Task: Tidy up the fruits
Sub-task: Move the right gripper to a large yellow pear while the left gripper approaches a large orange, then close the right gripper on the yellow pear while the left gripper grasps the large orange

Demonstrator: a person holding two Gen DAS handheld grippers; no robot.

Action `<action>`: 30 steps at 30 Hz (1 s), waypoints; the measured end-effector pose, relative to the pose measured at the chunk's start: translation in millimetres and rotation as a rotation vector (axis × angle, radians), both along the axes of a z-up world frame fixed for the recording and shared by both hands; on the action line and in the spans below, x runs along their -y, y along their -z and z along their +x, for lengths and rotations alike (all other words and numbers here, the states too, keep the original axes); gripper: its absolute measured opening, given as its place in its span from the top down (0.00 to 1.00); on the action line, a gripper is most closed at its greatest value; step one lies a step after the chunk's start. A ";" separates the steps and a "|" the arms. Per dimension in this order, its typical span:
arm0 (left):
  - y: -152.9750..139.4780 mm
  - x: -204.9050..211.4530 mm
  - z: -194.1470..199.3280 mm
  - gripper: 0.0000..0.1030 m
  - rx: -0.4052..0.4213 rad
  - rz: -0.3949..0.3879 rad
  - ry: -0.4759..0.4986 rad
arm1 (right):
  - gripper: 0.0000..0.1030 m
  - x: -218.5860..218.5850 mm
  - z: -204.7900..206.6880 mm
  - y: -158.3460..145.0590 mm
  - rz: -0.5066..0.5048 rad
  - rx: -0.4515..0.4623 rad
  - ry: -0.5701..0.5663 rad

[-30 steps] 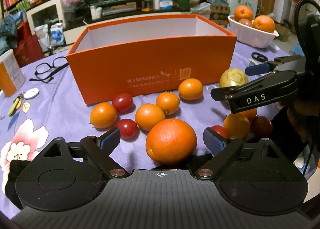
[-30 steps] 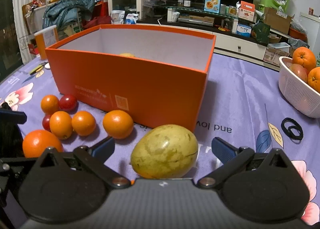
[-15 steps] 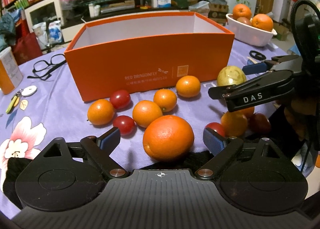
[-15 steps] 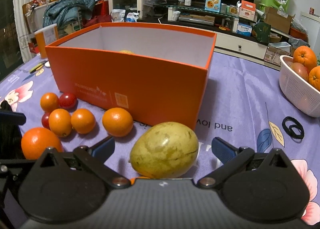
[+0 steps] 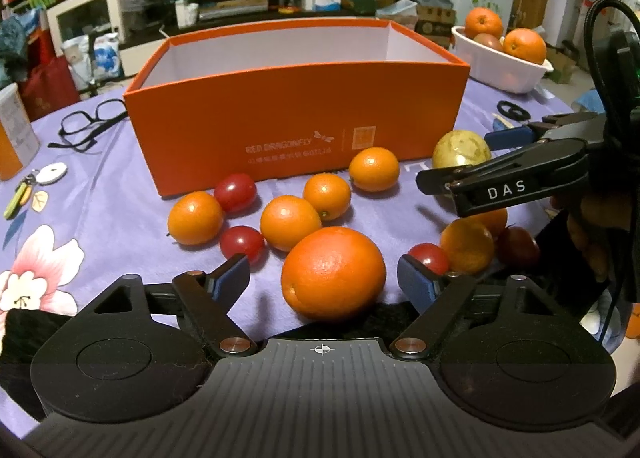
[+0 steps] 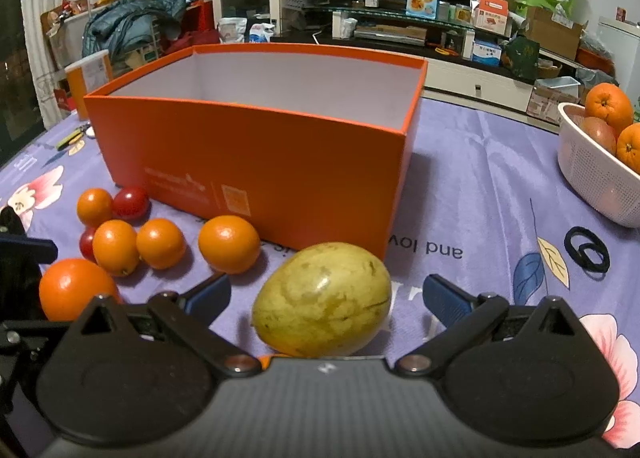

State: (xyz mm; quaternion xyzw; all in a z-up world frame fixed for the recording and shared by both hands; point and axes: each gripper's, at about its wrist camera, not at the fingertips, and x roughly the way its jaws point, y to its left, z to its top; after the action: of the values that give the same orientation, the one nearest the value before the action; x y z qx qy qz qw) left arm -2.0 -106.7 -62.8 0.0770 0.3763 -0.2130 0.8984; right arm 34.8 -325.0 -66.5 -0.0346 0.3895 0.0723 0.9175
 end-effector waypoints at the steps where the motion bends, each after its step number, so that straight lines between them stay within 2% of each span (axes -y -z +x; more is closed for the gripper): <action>1: -0.1 0.8 -0.5 0.41 0.002 0.001 0.002 | 0.01 0.3 -0.3 -0.2 0.001 0.001 0.000; 9: 5.5 6.4 0.0 0.43 -0.010 0.021 0.015 | 0.02 3.2 0.4 -0.6 0.018 -0.009 -0.008; 14: 8.5 5.9 2.7 0.49 -0.029 0.011 0.011 | 0.03 3.5 0.7 -0.1 0.022 -0.011 0.000; 17: 7.5 5.7 2.7 0.50 -0.029 0.004 0.011 | 0.09 2.2 0.7 0.3 0.022 -0.015 -0.005; 18: 7.3 6.0 2.6 0.50 -0.026 0.005 0.011 | 0.25 2.5 0.9 0.5 0.024 -0.019 -0.007; 19: 7.3 6.3 2.4 0.50 -0.027 0.005 0.010 | 0.27 3.4 2.1 1.3 0.031 -0.033 -0.010; 21: 8.1 7.1 2.9 0.50 -0.030 0.008 0.010 | 0.31 5.7 3.5 3.8 0.041 -0.053 -0.003; 26: 9.0 8.4 3.4 0.51 -0.029 0.008 0.010 | 0.30 6.1 2.6 5.6 0.041 -0.054 -0.002; 30: 9.2 10.1 3.9 0.59 -0.028 0.012 0.019 | 0.29 6.6 1.8 5.5 0.039 -0.054 -0.001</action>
State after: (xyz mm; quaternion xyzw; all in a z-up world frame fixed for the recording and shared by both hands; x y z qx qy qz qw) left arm 1.9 -116.8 -72.0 0.0828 0.3892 -0.2204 0.8905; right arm 36.7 -331.6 -72.0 -0.0147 0.4124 0.0812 0.9073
